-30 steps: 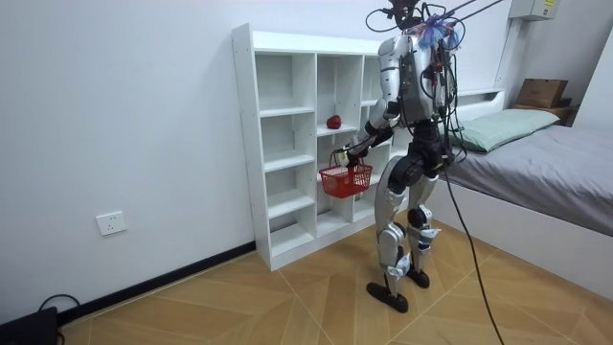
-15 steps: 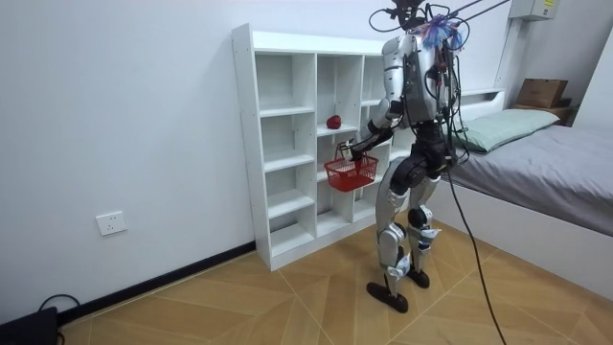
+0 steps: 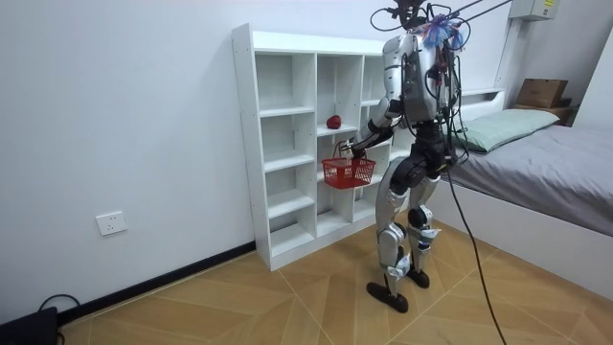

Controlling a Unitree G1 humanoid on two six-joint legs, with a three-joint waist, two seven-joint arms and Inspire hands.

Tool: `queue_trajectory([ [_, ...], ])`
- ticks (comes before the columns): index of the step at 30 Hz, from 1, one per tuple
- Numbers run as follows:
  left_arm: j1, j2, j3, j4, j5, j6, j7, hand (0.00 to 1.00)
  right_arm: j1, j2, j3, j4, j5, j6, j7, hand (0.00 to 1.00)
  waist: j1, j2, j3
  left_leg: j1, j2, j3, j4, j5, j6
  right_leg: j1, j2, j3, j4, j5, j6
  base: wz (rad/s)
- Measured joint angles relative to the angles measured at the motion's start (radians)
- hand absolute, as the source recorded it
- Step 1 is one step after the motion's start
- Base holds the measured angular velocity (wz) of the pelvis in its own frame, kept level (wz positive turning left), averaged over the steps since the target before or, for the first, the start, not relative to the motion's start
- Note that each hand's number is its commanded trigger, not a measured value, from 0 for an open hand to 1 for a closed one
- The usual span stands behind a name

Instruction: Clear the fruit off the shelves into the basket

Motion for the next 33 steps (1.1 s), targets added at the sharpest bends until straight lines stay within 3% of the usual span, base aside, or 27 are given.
queue_trajectory([
  [9,0.0,0.005,-0.007,-0.032,-0.02,0.0,-0.009,1.0,0.0,-0.004,0.001,0.016,0.021,-0.005,-0.024,0.0,-0.001,-0.001,0.0007,0.003,0.006,0.016,0.0,0.0,0.0,-0.001,0.004,0.01,-0.002,0.002,-0.003,-0.02],
  [17,0.004,0.009,-0.009,-0.061,-0.021,0.001,-0.008,1.0,0.002,-0.004,0.0,0.042,0.034,-0.052,-0.049,0.0,-0.007,-0.002,0.0012,-0.002,0.006,0.016,-0.003,0.0,0.0,0.0,0.005,0.003,-0.017,0.002,-0.002,0.01],
  [33,0.004,0.011,0.0,-0.081,-0.042,0.002,-0.009,1.0,0.002,0.005,-0.003,0.039,0.033,-0.074,-0.048,0.0,-0.029,-0.003,0.0009,-0.005,0.007,0.017,0.0,0.0,-0.001,0.0,0.005,0.003,-0.018,0.002,-0.002,0.0],
])
